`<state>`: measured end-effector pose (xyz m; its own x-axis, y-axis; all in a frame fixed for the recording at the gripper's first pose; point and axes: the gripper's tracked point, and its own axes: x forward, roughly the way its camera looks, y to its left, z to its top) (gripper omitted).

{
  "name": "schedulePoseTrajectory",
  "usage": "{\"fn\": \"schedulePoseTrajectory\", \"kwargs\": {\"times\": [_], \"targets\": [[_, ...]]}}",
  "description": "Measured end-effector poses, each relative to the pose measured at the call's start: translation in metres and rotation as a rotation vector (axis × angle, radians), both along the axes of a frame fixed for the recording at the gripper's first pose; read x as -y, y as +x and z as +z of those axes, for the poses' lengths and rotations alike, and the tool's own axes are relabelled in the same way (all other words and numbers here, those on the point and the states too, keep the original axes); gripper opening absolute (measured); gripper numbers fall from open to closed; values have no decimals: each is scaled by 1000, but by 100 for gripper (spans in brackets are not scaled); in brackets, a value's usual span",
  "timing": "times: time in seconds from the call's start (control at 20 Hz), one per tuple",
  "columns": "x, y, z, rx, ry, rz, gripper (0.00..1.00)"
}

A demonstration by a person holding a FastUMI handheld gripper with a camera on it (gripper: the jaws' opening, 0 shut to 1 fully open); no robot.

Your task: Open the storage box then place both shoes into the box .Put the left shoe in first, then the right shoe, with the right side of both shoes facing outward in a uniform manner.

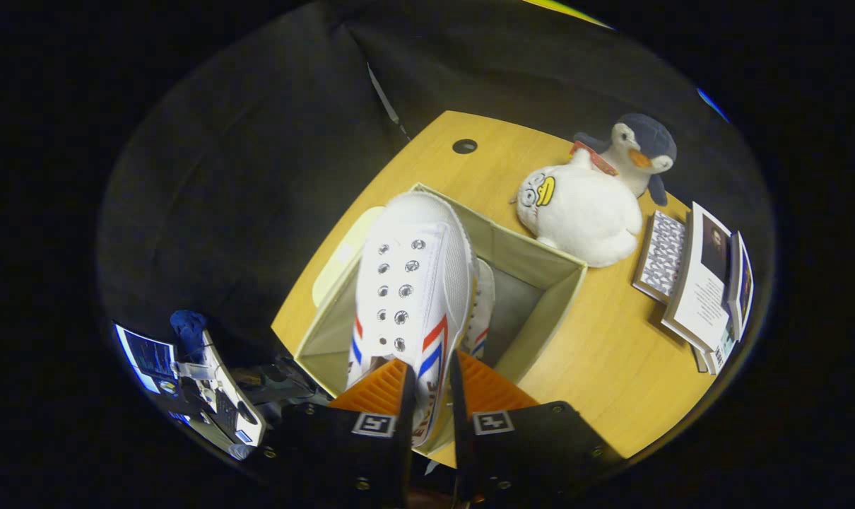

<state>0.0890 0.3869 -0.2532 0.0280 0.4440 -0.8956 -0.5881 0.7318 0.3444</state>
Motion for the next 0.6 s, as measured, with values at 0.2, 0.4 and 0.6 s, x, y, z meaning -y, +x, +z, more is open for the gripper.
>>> {"fn": "schedulePoseTrajectory", "kwargs": {"times": [0.2,0.4,0.6], "targets": [[15,27,31,138,40,-13,58],[44,34,67,259,107,-68,82],[91,49,98,380,154,-181,95]]}}
